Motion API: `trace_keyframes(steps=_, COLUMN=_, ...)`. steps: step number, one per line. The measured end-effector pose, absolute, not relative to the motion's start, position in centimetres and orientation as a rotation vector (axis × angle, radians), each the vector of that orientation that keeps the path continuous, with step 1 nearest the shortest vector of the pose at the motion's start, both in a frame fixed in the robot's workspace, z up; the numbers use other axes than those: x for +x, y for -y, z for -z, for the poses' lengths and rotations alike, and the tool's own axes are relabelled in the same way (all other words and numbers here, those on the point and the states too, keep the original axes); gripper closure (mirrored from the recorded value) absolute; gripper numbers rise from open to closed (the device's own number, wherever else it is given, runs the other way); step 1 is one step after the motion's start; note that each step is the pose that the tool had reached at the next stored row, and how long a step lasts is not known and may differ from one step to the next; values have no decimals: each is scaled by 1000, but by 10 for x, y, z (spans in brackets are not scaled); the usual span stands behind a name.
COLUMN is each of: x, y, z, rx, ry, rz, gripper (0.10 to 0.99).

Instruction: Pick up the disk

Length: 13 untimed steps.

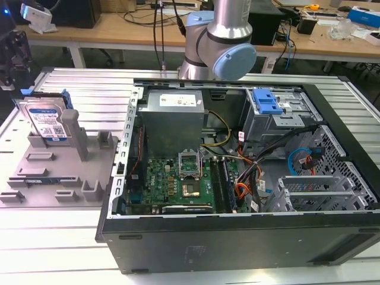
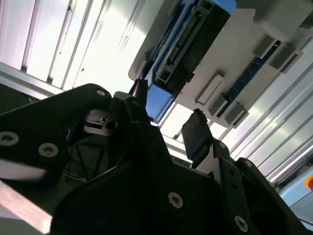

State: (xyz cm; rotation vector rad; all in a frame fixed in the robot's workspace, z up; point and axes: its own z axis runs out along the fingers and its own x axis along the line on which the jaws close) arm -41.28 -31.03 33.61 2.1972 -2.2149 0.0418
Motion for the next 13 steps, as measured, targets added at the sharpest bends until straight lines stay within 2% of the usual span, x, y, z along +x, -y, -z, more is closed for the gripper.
trace_keyframes(steps=13, x=-415, y=308, z=-323, rx=2211, ry=2201, rz=-42, gripper=529)
